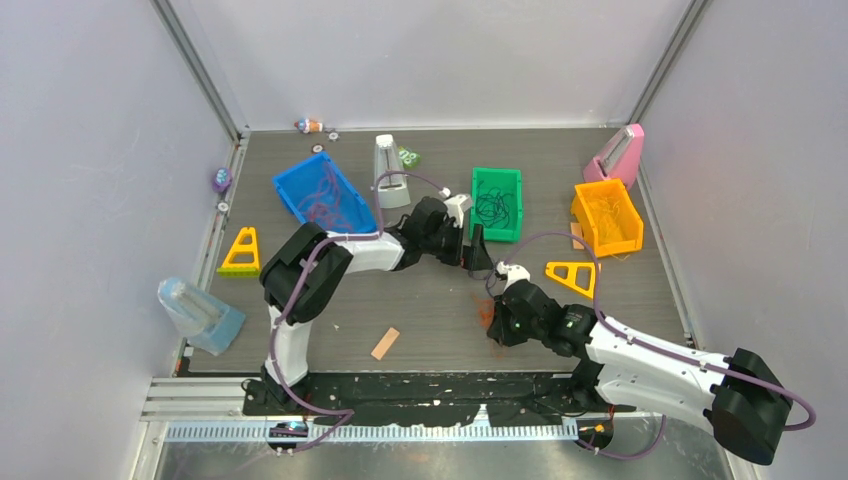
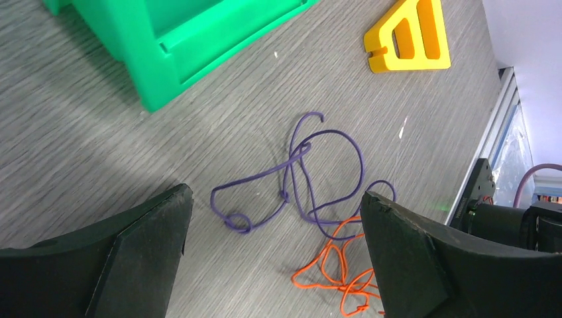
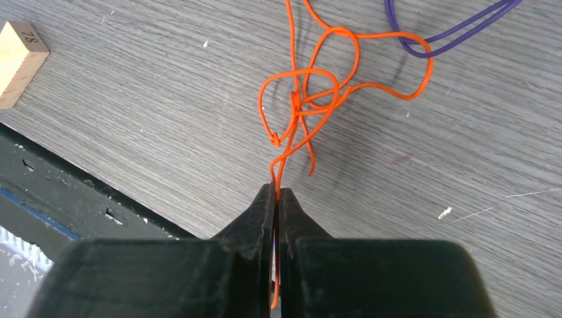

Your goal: Untangle the cables

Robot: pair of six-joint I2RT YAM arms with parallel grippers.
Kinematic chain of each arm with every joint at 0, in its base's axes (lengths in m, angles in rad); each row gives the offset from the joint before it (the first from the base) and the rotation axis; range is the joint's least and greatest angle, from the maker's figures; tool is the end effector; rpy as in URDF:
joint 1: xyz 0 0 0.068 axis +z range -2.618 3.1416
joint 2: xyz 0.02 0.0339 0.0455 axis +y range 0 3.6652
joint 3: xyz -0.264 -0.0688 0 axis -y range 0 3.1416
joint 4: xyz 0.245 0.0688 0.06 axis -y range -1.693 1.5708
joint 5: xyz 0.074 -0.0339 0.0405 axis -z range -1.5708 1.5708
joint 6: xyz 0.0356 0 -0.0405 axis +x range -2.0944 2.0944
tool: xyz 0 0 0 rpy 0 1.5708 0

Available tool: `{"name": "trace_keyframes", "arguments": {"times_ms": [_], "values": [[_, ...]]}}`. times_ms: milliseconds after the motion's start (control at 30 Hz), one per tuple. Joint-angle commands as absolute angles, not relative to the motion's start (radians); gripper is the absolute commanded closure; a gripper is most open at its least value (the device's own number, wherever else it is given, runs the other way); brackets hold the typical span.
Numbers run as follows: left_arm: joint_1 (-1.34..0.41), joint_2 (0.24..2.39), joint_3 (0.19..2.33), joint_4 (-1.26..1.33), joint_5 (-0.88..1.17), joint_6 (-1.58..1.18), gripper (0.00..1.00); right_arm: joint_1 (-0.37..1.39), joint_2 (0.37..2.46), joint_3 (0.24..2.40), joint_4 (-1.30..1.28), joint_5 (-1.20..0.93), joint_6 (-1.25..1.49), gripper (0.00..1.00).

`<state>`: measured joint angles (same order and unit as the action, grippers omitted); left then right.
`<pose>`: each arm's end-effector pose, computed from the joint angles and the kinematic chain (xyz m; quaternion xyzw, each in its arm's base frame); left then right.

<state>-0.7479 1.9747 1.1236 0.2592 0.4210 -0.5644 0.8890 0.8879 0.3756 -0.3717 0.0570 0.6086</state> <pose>0.2971 -0.2955 0.1521 0.1769 0.8505 -0.4266 0.2518 0.1061 0.1275 0.1658 -0.1220 0.9333 0.2095 0.2648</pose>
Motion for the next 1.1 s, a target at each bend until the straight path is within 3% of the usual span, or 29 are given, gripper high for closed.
{"name": "trace_keyframes", "arguments": {"times_ms": [0, 367, 467, 600, 700, 767, 933, 1067], "values": [[-0.764, 2.008, 1.192, 0.211, 0.458, -0.543, 0.0, 0.894, 0.882, 0.379, -0.334, 0.048, 0.623, 0.95], [-0.811, 2.065, 1.314, 0.039, 0.418, -0.463, 0.01, 0.895, 0.885, 0.375, -0.324, 0.041, 0.625, 0.95], [-0.819, 2.08, 1.344, -0.01, 0.387, -0.446, 0.06, 0.894, 0.88, 0.371, -0.321, 0.041, 0.629, 0.95], [-0.829, 2.095, 1.381, -0.1, 0.304, -0.418, 0.38, 0.894, 0.873, 0.366, -0.316, 0.039, 0.633, 0.95], [-0.852, 2.1, 1.416, -0.164, 0.233, -0.38, 0.83, 0.894, 0.869, 0.365, -0.323, 0.044, 0.633, 0.95], [-0.853, 2.095, 1.415, -0.167, 0.233, -0.378, 1.0, 0.894, 0.861, 0.367, -0.333, 0.056, 0.633, 0.95], [-0.831, 2.005, 1.345, -0.137, 0.199, -0.378, 1.0, 0.894, 0.828, 0.382, -0.423, 0.183, 0.676, 0.95], [-0.753, 1.845, 1.165, -0.019, 0.18, -0.422, 1.0, 0.893, 0.781, 0.39, -0.495, 0.299, 0.752, 0.95]]}}
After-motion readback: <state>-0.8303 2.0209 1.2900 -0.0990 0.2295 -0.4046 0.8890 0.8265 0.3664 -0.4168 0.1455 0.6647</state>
